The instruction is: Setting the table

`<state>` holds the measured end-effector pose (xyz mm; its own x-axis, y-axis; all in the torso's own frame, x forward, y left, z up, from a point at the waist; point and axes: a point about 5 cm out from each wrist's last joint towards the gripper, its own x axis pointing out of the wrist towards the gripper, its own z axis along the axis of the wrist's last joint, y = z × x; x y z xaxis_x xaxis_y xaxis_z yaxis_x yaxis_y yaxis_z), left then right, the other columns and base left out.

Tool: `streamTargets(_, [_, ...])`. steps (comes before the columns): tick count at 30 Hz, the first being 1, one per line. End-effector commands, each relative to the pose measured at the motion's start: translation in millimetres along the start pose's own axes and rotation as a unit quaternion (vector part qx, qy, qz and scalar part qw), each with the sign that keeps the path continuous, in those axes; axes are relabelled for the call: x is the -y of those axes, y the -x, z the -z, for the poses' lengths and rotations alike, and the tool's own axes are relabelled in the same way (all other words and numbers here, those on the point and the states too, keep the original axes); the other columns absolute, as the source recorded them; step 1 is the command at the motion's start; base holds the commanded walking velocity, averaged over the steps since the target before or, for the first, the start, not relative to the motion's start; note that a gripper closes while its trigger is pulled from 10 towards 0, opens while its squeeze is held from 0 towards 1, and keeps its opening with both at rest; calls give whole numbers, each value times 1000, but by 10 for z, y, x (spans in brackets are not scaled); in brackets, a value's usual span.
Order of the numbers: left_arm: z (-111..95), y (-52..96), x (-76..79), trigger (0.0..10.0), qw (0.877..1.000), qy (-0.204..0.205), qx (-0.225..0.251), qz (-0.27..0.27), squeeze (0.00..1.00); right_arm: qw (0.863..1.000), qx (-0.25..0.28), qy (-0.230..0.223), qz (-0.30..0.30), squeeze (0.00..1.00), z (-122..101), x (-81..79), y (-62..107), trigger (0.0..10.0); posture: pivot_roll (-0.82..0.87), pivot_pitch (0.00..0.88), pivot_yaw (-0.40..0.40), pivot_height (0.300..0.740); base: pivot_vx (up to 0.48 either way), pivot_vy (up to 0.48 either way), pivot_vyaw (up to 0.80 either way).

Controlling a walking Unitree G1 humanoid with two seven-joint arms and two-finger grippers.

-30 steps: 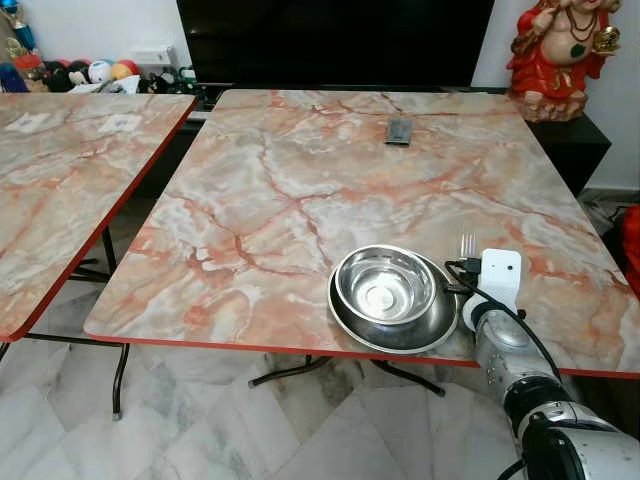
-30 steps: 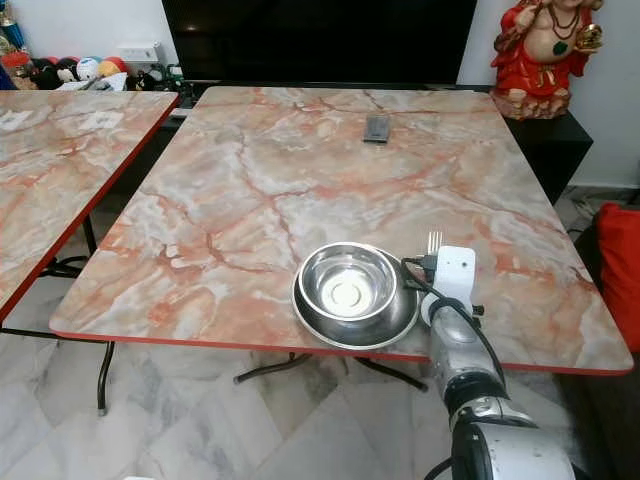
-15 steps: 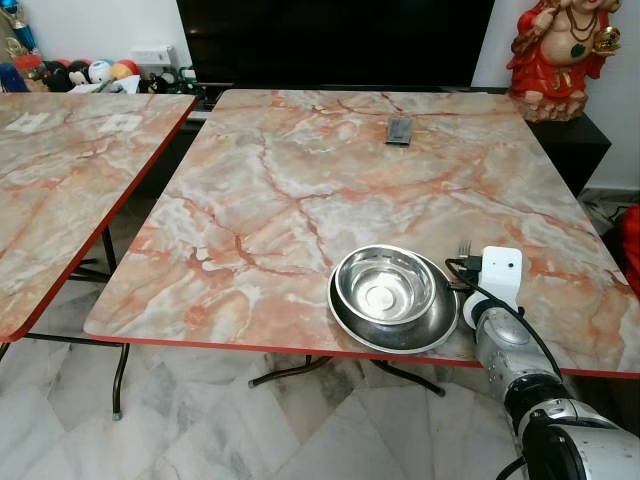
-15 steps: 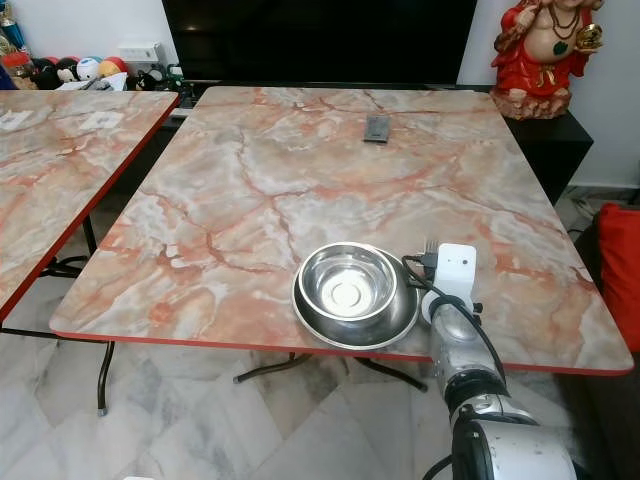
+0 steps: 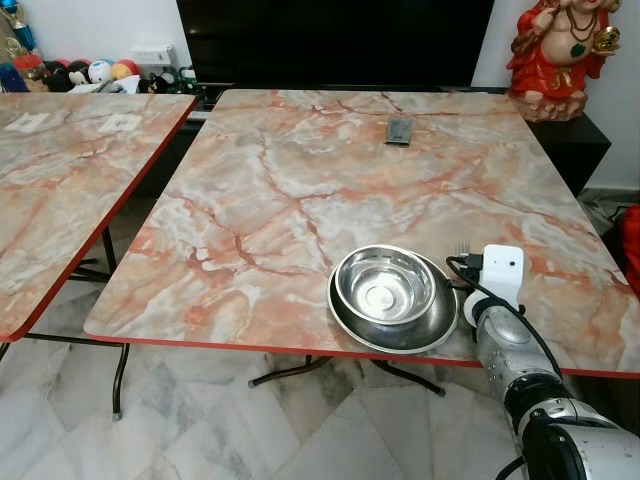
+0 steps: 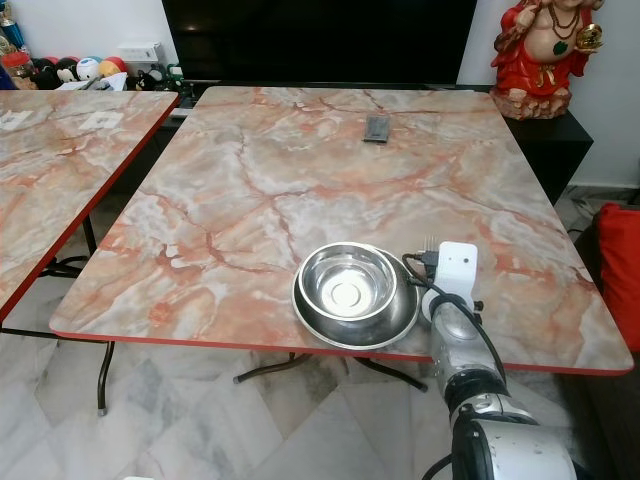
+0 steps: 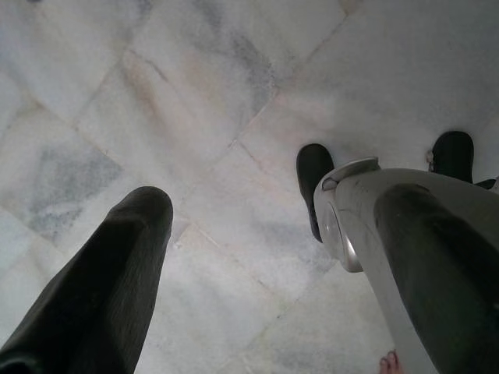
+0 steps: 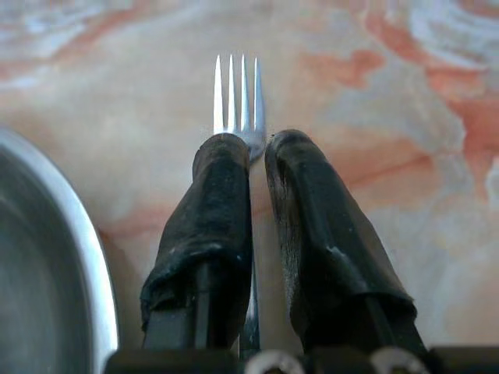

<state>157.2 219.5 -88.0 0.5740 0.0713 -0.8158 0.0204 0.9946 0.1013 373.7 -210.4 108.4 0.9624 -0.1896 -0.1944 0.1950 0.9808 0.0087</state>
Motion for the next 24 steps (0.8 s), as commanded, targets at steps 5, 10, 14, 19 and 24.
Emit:
streamTargets(5, [103,26,-32,10000,1000,-2,-19,-2,0,998,56,-16,10,0,-230,38,-33,10000,18,106,31,740,0,0,0])
streamTargets(10, [105,26,-31,10000,1000,-1,-18,-2,0,993,115,-11,35,0,-358,99,-8,10000,17,105,27,740,0,0,0])
streamTargets(14, [115,31,-42,10000,1000,-1,-18,-3,0,983,169,-18,67,0,-361,182,83,10000,18,107,25,740,0,0,0])
streamTargets(19, [125,35,-42,10000,1000,1,-15,-8,0,974,208,-14,84,0,-266,270,258,10000,21,106,14,740,0,0,0])
streamTargets(24, [123,36,-50,10000,1000,-3,-15,-10,0,968,236,-6,83,0,-237,328,441,10000,-5,105,17,740,0,0,0])
